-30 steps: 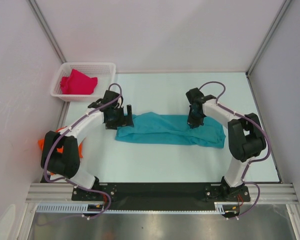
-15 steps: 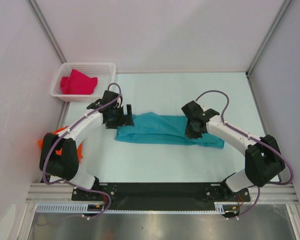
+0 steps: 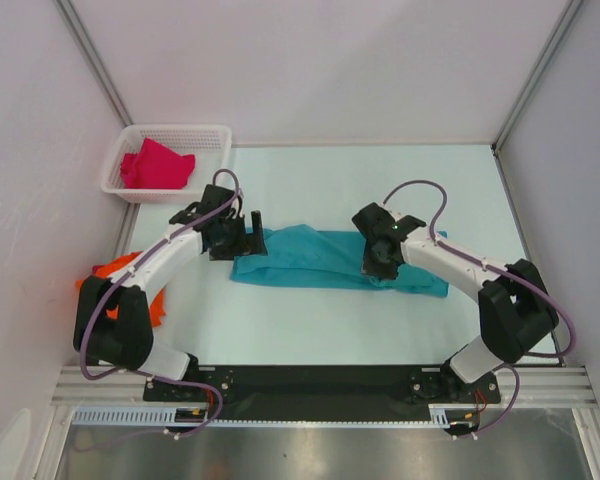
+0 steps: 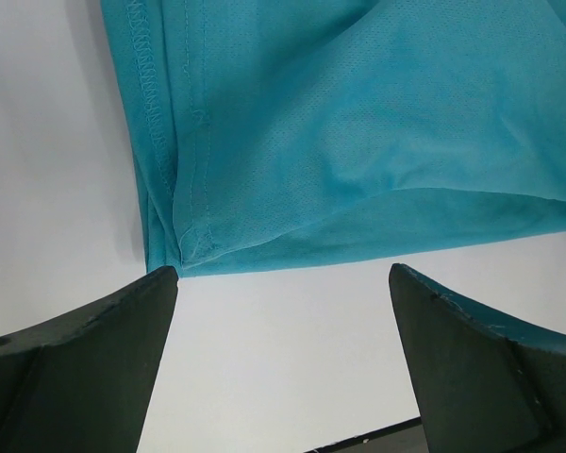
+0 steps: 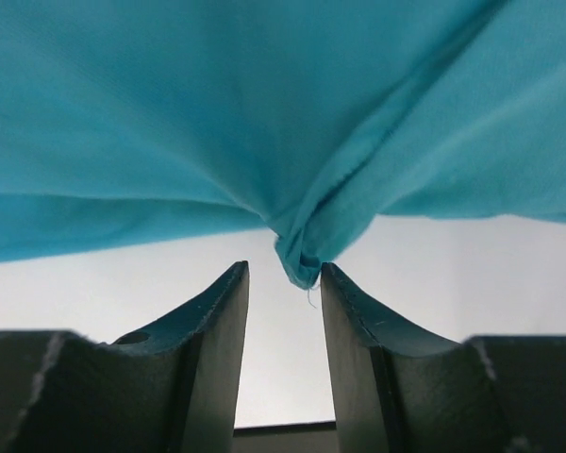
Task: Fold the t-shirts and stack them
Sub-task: Fold the other side of the tshirt into a rectangle
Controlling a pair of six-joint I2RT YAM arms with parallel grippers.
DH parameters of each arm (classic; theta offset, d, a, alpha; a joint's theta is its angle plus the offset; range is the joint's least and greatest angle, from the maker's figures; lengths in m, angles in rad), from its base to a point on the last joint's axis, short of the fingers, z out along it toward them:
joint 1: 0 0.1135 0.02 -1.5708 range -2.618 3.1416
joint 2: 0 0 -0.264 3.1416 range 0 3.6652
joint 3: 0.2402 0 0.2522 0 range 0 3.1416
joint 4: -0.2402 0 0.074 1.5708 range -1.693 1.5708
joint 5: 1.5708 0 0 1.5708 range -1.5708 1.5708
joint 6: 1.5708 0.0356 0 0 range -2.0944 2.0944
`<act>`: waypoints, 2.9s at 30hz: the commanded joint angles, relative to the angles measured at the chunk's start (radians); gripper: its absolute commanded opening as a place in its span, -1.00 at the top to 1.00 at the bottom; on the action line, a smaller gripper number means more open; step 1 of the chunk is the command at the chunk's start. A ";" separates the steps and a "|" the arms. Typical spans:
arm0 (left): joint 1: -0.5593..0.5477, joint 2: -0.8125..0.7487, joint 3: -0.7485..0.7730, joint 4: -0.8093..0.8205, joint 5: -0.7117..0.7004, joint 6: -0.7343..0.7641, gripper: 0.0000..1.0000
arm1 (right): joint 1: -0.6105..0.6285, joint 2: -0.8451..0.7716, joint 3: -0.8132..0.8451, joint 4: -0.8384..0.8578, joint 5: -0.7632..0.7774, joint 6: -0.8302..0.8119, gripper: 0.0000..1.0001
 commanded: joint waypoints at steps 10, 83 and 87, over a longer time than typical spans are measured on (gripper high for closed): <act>0.021 -0.053 -0.006 0.013 0.012 0.021 -0.99 | -0.153 0.195 0.269 -0.003 0.103 -0.156 0.14; 0.124 -0.105 -0.063 0.043 0.110 0.078 -0.99 | -0.566 0.195 0.174 0.070 0.126 -0.154 -0.07; 0.124 -0.105 -0.061 0.043 0.113 0.079 -0.99 | -0.574 0.207 0.155 0.083 0.124 -0.153 -0.06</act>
